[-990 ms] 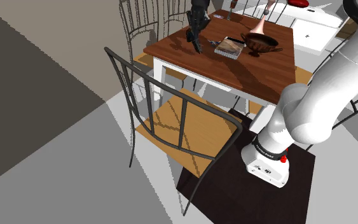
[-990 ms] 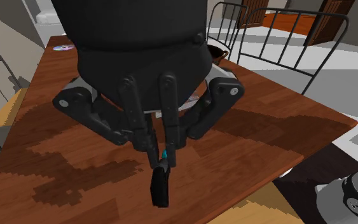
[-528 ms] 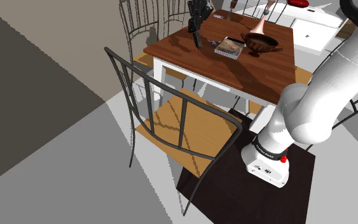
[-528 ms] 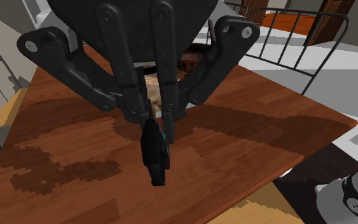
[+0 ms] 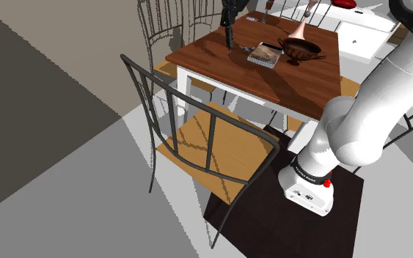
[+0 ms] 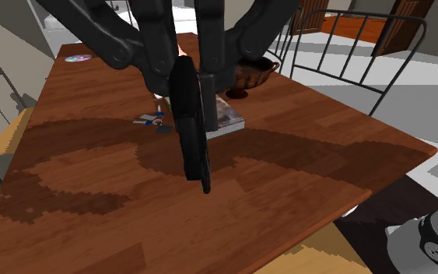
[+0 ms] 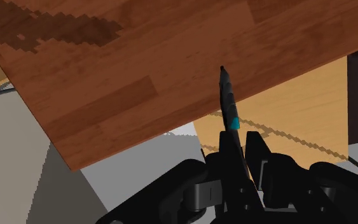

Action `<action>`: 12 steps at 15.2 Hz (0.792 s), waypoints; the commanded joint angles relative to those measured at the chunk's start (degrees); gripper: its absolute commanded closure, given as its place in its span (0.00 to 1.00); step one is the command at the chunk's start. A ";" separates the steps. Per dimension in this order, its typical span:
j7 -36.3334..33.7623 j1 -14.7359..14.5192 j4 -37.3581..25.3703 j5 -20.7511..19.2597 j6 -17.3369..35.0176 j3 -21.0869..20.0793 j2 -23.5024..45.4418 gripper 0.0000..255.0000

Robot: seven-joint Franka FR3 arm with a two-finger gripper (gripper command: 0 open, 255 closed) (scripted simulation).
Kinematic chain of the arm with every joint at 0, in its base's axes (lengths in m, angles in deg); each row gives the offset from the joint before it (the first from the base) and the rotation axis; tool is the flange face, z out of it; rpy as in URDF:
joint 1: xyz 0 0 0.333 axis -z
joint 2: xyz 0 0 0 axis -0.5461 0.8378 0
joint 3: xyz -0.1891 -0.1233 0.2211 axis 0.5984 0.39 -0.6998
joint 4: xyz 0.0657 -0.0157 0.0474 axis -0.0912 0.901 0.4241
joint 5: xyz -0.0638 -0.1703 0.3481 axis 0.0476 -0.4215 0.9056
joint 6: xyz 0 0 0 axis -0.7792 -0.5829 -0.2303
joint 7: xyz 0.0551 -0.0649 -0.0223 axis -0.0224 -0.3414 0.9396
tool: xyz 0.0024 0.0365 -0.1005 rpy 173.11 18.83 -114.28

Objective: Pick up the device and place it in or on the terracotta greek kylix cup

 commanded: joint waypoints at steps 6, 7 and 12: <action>7.50 3.52 2.85 -2.72 -0.46 4.05 -4.12 1.00; 8.70 4.06 3.12 -3.10 -0.52 4.71 -4.59 1.00; 15.11 6.74 3.45 -4.67 -0.87 8.44 -5.96 1.00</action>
